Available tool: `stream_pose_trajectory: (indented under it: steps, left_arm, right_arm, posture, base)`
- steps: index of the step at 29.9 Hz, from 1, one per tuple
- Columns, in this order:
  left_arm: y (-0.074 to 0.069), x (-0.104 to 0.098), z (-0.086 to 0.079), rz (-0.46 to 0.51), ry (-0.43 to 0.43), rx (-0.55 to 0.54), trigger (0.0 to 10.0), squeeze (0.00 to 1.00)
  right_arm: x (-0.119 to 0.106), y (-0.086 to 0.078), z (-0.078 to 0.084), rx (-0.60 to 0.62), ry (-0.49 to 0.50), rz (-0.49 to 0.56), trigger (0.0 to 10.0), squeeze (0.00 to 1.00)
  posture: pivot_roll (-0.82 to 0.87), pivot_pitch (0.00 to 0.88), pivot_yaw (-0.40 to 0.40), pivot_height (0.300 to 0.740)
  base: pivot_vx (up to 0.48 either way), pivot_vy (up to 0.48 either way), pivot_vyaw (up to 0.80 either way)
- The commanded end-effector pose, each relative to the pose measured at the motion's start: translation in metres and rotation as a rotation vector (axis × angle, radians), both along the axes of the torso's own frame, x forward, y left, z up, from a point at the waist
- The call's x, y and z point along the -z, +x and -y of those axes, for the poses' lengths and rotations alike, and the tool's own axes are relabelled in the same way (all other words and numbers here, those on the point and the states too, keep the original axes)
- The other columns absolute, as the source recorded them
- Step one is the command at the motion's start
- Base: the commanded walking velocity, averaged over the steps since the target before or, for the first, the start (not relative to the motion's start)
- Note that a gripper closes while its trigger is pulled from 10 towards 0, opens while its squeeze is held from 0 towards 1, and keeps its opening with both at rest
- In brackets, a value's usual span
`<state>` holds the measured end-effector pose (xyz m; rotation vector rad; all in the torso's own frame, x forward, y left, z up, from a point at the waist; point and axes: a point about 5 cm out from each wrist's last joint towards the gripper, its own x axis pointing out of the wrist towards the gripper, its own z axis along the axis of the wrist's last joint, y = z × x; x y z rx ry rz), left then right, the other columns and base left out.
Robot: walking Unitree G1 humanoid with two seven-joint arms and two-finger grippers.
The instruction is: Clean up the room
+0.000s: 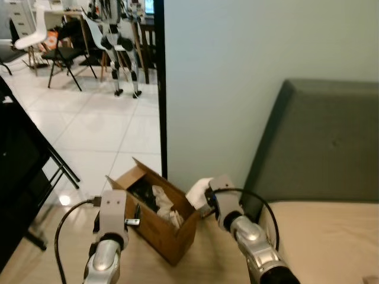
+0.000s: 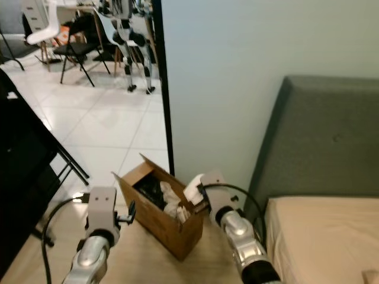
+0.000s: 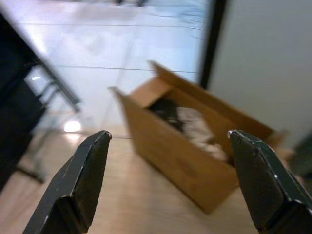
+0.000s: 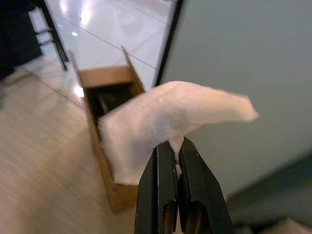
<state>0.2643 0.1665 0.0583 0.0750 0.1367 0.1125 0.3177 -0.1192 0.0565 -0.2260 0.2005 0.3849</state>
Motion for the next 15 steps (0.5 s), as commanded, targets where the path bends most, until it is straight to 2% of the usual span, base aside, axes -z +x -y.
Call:
stream_pose_trajectory:
  steps: [1, 4, 7, 15]
  left_arm:
    - [0.0005, -0.0022, -0.0015, 0.011, 0.007, -0.002, 10.0, 0.00]
    - [0.0032, -0.0048, -0.0015, 0.012, 0.006, 0.009, 10.0, 0.00]
    - [0.0074, -0.0085, 0.0010, 0.013, 0.000, 0.043, 10.0, 0.00]
    - [0.0097, -0.0099, 0.0027, 0.015, -0.006, 0.076, 10.0, 0.00]
  right_arm:
    - [0.0052, -0.0036, -0.0022, 0.000, 0.015, -0.022, 10.0, 0.00]
    - [0.0059, -0.0041, -0.0031, 0.013, 0.021, -0.021, 10.0, 0.00]
    - [0.0075, -0.0045, -0.0004, 0.073, 0.066, -0.030, 10.0, 0.00]
    - [0.0094, -0.0059, -0.0018, 0.067, 0.059, -0.032, 10.0, 0.00]
  posture:
    - [-0.02, 0.030, -0.062, 0.740]
    - [-0.02, 0.031, -0.051, 0.740]
    - [-0.02, 0.033, -0.040, 0.740]
    - [-0.02, 0.035, -0.032, 0.740]
  base:
    - [0.000, 0.000, 0.80]
    - [0.000, 0.000, 0.80]
    - [0.000, 0.000, 0.00]
    - [0.033, 0.000, 0.00]
